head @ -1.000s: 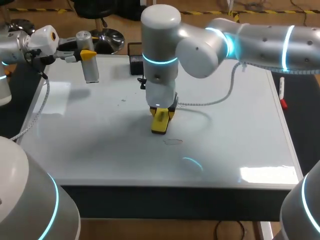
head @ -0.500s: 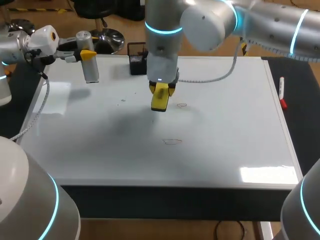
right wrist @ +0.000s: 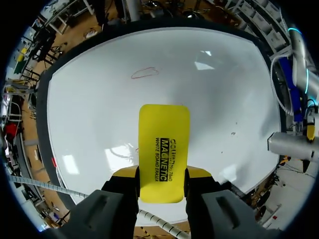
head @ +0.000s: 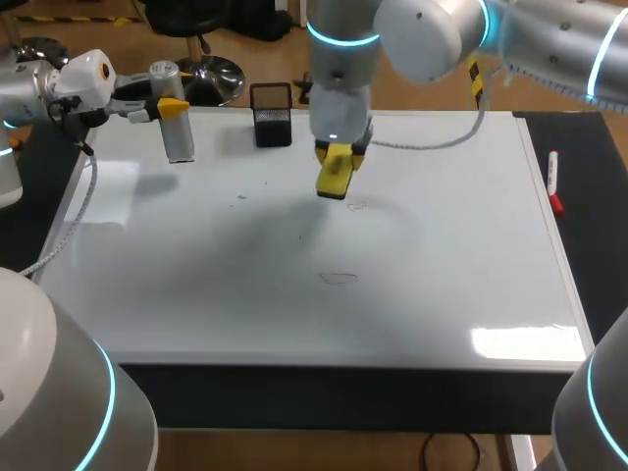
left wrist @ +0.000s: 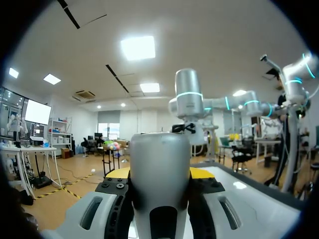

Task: Pick up the inspection probe, press it on each red-marked spot on the whiteboard one by one, put down the probe, pick up the eraser, and wipe off all the red marks.

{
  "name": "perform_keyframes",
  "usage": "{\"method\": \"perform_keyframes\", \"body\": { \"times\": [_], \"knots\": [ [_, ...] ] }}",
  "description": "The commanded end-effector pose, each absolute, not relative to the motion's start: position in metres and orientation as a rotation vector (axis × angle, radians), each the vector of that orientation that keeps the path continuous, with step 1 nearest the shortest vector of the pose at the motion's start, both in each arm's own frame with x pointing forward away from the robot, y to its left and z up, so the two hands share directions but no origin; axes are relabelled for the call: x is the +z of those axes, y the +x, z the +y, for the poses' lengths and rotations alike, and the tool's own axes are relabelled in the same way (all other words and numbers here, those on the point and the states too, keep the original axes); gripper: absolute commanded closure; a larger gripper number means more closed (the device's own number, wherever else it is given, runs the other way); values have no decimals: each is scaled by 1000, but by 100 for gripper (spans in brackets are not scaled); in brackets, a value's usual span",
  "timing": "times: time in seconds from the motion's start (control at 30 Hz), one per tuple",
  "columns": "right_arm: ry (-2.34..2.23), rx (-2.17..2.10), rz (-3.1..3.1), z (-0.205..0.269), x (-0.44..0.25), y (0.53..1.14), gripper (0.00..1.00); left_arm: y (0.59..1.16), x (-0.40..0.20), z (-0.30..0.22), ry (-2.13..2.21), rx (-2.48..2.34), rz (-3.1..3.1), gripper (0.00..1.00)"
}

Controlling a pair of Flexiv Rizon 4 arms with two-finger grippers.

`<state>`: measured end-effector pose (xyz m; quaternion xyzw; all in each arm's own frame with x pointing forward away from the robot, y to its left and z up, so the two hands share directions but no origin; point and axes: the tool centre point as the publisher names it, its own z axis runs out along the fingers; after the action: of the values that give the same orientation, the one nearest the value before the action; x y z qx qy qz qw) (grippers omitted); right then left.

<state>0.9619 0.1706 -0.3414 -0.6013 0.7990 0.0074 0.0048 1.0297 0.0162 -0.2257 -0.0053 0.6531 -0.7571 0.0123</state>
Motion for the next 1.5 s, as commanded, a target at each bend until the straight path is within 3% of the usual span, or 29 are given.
{"method": "perform_keyframes", "body": {
  "times": [0.03,0.83,1.5],
  "knots": [
    [-1843,18,2536,143,-336,981,100,1028,-224,15,-22,-2353,2035,100],
    [-1426,-60,2815,-20,-350,1070,100,1028,-224,15,-22,-2353,2035,100],
    [-1295,-39,2861,-73,-353,1102,100,1028,-224,15,-22,-2353,2035,100]
  ]
}}
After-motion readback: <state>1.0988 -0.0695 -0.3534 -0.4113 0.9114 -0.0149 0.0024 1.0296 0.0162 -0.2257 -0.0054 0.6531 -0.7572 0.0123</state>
